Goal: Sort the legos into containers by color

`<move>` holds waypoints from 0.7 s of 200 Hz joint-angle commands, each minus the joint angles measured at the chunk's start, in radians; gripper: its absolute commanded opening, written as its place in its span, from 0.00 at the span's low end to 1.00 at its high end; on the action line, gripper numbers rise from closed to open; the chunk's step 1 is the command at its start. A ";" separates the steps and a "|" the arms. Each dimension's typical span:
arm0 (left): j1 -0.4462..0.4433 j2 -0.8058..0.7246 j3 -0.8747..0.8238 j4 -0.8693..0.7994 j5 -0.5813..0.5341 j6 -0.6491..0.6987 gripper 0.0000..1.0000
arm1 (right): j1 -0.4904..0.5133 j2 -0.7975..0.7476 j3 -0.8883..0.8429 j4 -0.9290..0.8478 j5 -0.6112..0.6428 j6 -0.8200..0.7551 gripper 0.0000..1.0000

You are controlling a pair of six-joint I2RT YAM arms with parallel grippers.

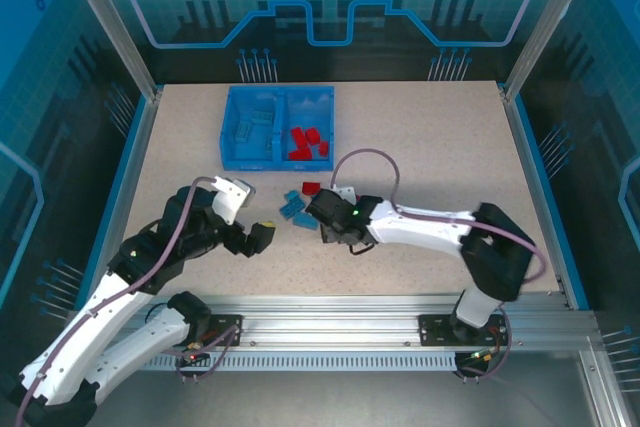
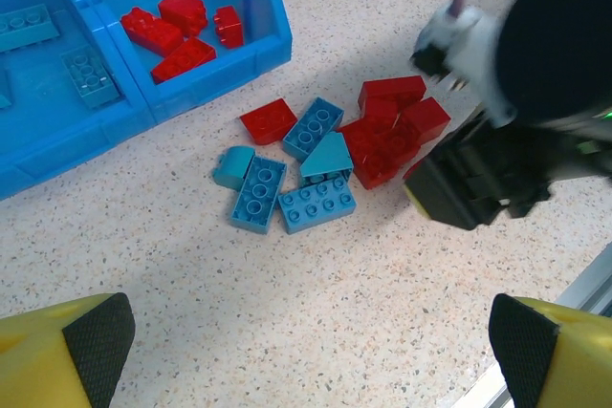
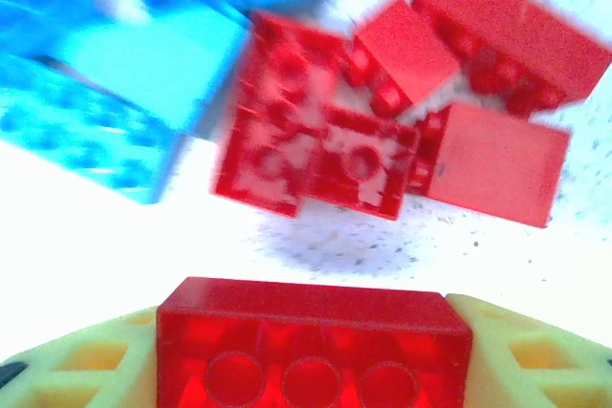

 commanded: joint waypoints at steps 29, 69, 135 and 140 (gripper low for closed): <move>0.014 -0.068 -0.018 0.025 -0.067 -0.006 0.99 | 0.000 -0.067 0.239 0.088 0.133 -0.365 0.51; 0.027 -0.091 -0.024 0.021 -0.100 -0.016 0.99 | -0.130 0.213 0.568 0.088 0.173 -0.547 0.52; 0.078 -0.085 -0.028 0.040 -0.044 -0.032 0.99 | -0.261 0.690 1.093 -0.032 0.162 -0.638 0.52; 0.081 -0.084 -0.028 0.041 -0.038 -0.034 0.99 | -0.268 0.719 1.120 -0.033 0.156 -0.638 0.53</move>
